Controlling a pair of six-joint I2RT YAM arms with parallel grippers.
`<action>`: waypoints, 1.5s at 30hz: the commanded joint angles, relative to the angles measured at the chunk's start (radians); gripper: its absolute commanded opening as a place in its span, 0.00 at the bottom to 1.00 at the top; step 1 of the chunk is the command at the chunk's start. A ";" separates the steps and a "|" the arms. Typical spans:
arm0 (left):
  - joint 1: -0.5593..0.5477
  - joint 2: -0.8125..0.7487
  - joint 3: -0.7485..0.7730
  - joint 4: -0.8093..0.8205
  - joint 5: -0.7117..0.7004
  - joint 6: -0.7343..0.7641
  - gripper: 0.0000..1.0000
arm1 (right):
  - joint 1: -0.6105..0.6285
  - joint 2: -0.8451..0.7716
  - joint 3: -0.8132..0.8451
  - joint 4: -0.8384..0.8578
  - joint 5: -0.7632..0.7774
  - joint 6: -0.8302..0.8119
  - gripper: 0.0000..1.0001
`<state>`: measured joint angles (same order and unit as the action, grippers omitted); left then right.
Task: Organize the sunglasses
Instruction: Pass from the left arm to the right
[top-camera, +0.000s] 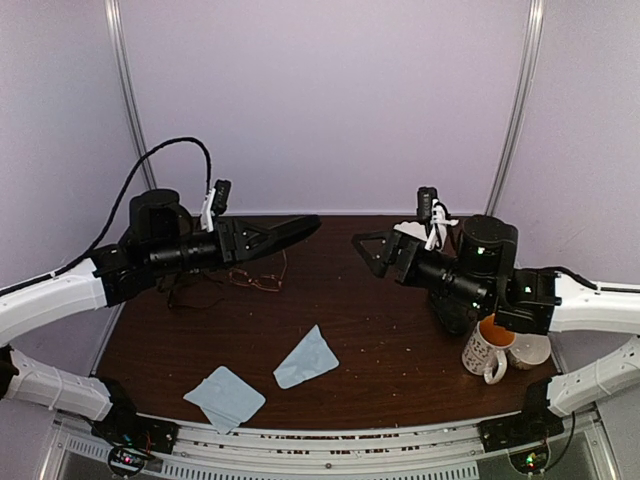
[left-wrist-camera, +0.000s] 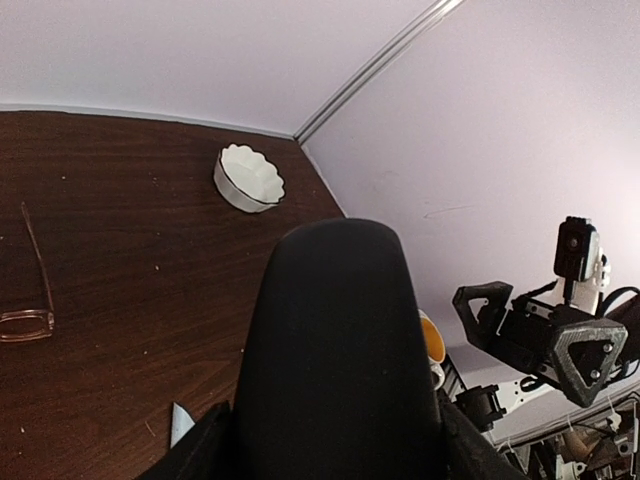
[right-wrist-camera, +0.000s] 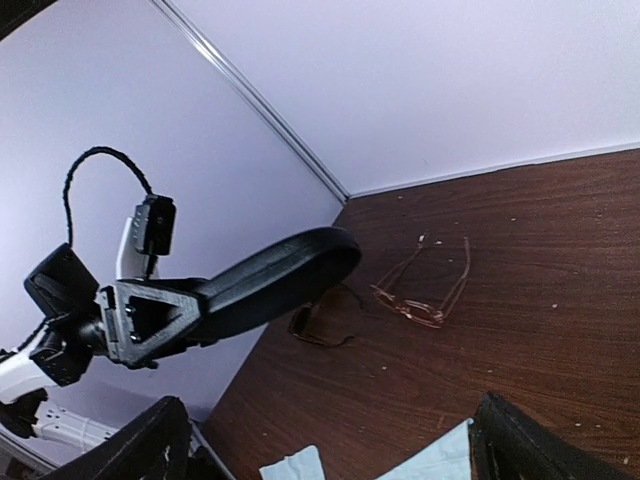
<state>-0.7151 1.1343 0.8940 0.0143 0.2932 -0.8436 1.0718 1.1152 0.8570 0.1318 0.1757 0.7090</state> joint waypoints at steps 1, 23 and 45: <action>-0.032 0.015 0.053 0.132 0.029 0.019 0.39 | -0.033 0.031 -0.004 0.175 -0.173 0.091 1.00; -0.089 0.069 0.113 0.271 0.090 -0.158 0.37 | -0.098 0.241 0.027 0.561 -0.339 0.321 1.00; -0.134 0.102 0.123 0.311 0.078 -0.215 0.37 | -0.110 0.353 0.105 0.712 -0.428 0.389 0.86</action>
<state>-0.8394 1.2354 0.9878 0.2466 0.3740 -1.0538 0.9680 1.4555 0.9276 0.7841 -0.2203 1.0824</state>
